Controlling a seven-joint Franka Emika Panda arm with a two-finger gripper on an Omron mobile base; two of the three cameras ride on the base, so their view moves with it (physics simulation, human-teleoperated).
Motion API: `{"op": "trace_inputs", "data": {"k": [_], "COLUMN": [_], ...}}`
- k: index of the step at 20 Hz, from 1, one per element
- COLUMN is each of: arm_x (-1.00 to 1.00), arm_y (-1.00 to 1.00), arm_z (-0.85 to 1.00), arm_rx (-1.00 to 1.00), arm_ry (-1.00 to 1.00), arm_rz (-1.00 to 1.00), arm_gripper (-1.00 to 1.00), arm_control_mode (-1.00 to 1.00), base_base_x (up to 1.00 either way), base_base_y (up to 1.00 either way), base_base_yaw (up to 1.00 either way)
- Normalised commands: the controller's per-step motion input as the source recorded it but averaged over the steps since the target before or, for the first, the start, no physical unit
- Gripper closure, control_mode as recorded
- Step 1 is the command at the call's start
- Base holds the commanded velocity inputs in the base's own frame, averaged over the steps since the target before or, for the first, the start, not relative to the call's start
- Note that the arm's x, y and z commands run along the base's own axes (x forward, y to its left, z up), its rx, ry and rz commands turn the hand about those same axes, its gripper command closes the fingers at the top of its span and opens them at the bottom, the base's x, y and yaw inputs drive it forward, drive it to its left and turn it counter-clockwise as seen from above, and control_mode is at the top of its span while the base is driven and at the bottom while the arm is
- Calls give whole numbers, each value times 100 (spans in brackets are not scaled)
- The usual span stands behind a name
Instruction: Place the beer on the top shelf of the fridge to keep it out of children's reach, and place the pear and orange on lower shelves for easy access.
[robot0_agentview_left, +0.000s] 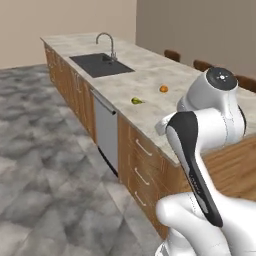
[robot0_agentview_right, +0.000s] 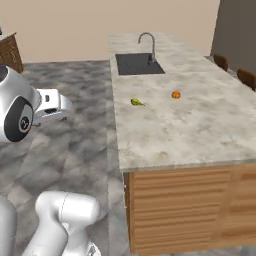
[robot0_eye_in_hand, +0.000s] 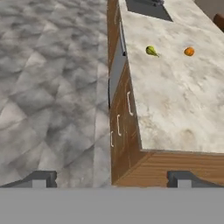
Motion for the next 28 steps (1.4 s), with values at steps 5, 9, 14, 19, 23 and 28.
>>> {"op": "trace_inputs", "data": {"k": [5,9,14,19,23,28], "arm_x": [0,0,0,0,0,0], "arm_y": [0,0,0,0,0,0], "arm_z": [0,0,0,0,0,0], "arm_rx": [0,0,0,0,0,0], "arm_ry": [0,0,0,0,0,0], "arm_rz": [0,0,0,0,0,0], "arm_gripper": [-100,-100,-100,-100,-100,-100], "arm_control_mode": [100,100,100,100,100,100], "base_base_x": [11,13,15,29,43,42], "base_base_y": [72,93,99,100,100,100], "base_base_yaw": [-73,-58,-55,-53,-51,-49]}}
